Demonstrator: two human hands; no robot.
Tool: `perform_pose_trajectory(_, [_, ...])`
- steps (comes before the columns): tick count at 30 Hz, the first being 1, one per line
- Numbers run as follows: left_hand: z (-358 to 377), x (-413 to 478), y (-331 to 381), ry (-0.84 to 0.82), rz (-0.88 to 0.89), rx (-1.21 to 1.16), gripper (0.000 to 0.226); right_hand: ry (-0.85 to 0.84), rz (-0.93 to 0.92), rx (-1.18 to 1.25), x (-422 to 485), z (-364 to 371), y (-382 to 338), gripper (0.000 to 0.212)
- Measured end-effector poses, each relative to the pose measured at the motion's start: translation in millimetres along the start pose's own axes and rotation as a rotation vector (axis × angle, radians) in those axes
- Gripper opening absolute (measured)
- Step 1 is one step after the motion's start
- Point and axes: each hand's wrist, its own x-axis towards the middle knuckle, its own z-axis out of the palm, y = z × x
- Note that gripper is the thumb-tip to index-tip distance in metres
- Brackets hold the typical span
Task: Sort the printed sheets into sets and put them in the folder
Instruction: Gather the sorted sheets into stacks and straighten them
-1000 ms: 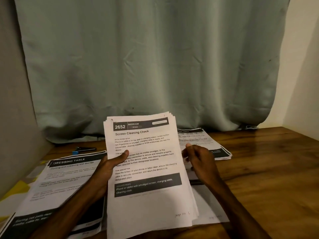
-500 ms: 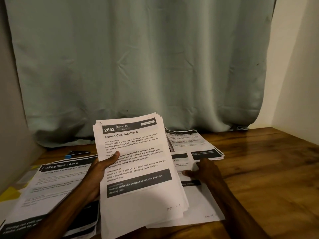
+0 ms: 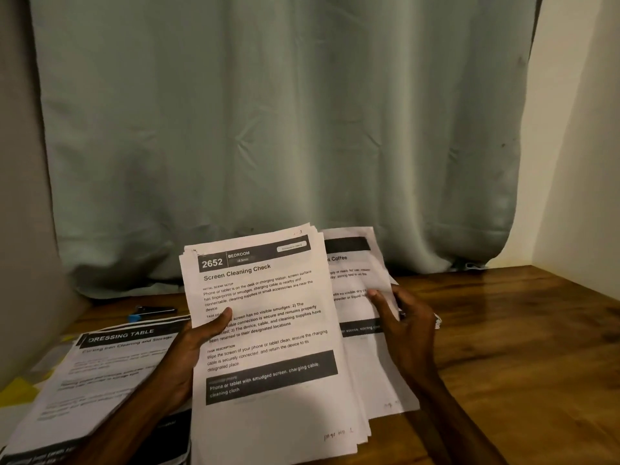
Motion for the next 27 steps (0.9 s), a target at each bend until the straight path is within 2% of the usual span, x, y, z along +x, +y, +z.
perform_pose_trajectory(4, [-2.6,2.0,-3.2,0.006,-0.010,-0.002,0.046,-0.044,0.182,0.231,3.5,0.2,-3.9,0.025])
perform_pose_trajectory(15, [-0.8,0.3,-0.4,0.017,0.017,0.008,0.045,-0.074,0.374,0.441,1.1,4.2,-21.2,0.023])
perform_pose_trajectory(22, [1.7,-0.5,1.4,0.057,0.074,0.019,0.045,-0.169,0.467,0.463,-3.2,11.5,-26.1,0.030])
perform_pose_trajectory(27, [-1.1,1.3,0.8,0.064,0.059,0.004,0.046,-0.181,0.526,0.481,-4.8,14.6,-29.0,0.045])
